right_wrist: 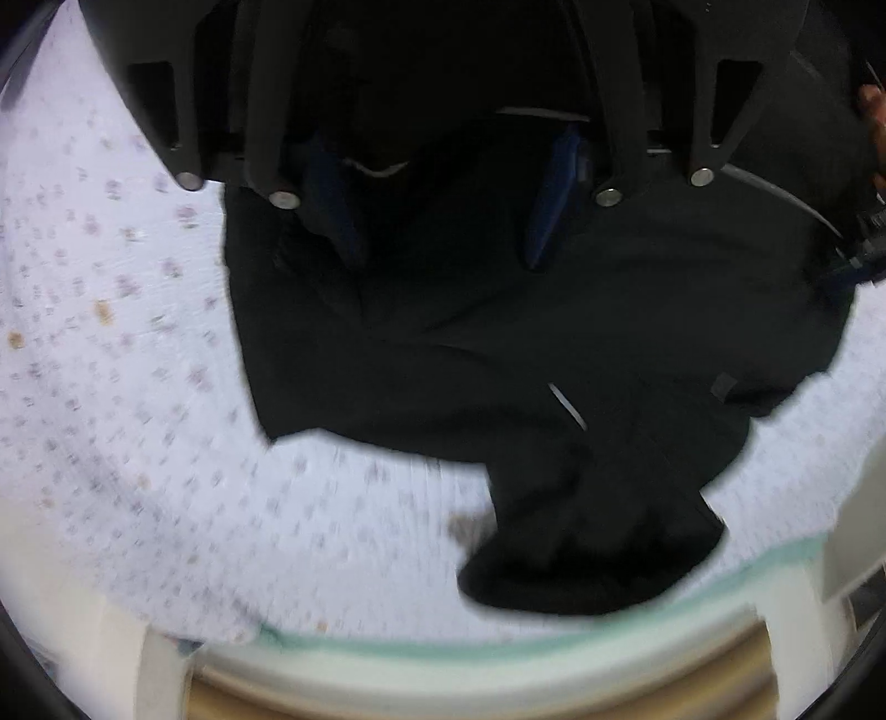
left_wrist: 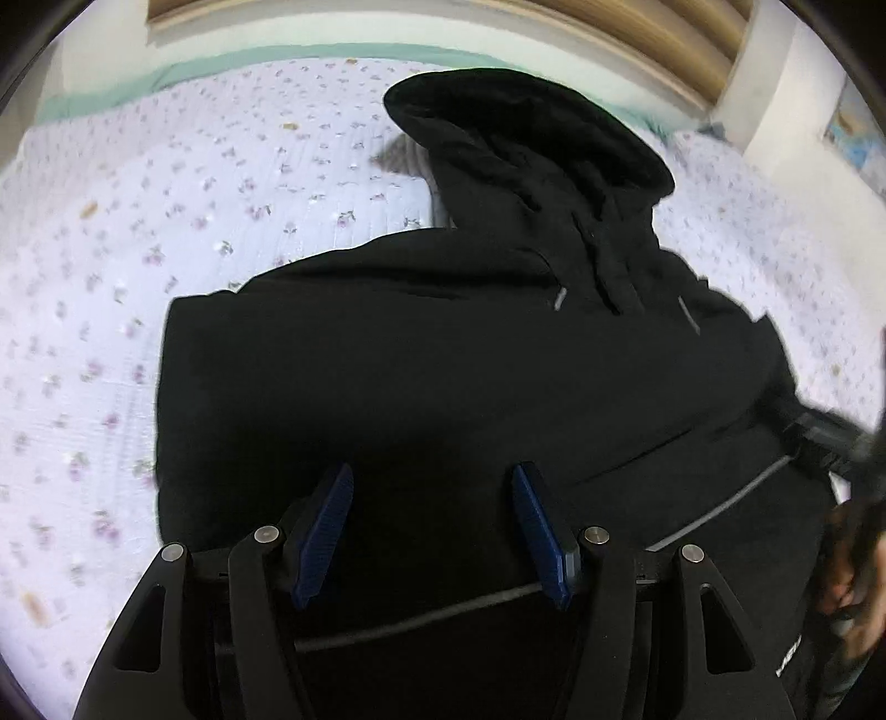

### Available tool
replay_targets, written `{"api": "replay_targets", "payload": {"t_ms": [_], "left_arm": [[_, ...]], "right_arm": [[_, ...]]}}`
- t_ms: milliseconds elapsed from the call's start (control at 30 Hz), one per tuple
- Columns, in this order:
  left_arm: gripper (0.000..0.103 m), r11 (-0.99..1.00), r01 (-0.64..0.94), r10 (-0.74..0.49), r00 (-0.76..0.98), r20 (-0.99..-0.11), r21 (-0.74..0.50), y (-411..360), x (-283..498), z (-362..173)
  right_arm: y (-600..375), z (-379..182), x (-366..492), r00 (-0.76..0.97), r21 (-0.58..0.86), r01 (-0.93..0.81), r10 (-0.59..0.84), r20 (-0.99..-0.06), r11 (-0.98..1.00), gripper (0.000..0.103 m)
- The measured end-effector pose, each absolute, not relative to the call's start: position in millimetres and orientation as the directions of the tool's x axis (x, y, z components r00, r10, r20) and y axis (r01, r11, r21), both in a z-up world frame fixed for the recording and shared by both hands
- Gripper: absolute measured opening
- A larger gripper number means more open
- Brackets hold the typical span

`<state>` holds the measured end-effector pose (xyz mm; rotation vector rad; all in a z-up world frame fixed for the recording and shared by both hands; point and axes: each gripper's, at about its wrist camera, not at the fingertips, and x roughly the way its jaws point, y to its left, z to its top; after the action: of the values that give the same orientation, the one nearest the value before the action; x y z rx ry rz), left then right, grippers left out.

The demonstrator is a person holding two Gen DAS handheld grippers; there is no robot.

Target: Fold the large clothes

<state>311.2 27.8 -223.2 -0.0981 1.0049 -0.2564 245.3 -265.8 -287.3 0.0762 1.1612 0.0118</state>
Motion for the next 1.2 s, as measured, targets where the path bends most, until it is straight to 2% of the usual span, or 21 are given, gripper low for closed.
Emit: {"api": "replay_targets", "payload": {"t_ms": [167,267,400,533,633,767,867,1067,1200], "left_arm": [[0.061,0.967,0.177,-0.25,0.492,-0.834,-0.185,27.1,308.8,-211.9],[0.061,0.945,0.182,-0.326,0.472,-0.819,-0.271,44.7,295.6,-183.8],[0.061,0.933,0.161,-0.36,0.482,-0.799,-0.323,67.1,266.4,-155.6],[0.061,0.939,0.051,-0.334,0.366,-0.868,-0.34,76.9,259.0,-187.9],[0.061,0.97,0.046,-0.241,0.342,-0.908,-0.24,66.0,262.6,-212.2],[0.061,0.98,-0.011,-0.186,0.299,-0.936,-0.199,57.9,266.9,-202.4],[0.061,0.97,0.0,-0.233,0.302,-0.925,-0.244,64.4,259.4,-173.4],[0.061,0.951,-0.016,-0.273,0.418,-0.866,-0.307,90.8,270.4,-98.7],[0.061,0.946,0.026,-0.291,0.502,-0.814,-0.322,86.9,285.8,-43.7]], "right_arm": [[-252.6,-289.9,240.4,0.385,-0.028,-0.031,-0.014,-0.923,0.999,0.059],[-259.6,-265.9,231.9,0.358,0.059,-0.044,0.071,-0.931,0.997,0.059],[-269.9,-225.0,197.6,0.354,0.108,-0.08,0.129,-0.926,0.991,0.059],[-271.4,-244.6,190.0,0.212,0.094,-0.058,0.104,-0.972,0.994,0.055],[-267.8,-265.3,188.3,0.156,0.071,-0.042,0.076,-0.985,0.997,0.055],[-270.1,-262.5,197.4,0.079,0.073,0.019,0.071,-0.994,0.997,0.055],[-282.4,-241.1,198.2,0.06,0.135,0.072,0.131,-0.99,0.988,0.054],[-317.5,-158.0,200.2,0.201,0.215,0.162,0.181,-0.963,0.963,0.054],[-332.2,-120.7,217.7,0.283,0.27,0.194,0.21,-0.936,0.943,0.054]]}}
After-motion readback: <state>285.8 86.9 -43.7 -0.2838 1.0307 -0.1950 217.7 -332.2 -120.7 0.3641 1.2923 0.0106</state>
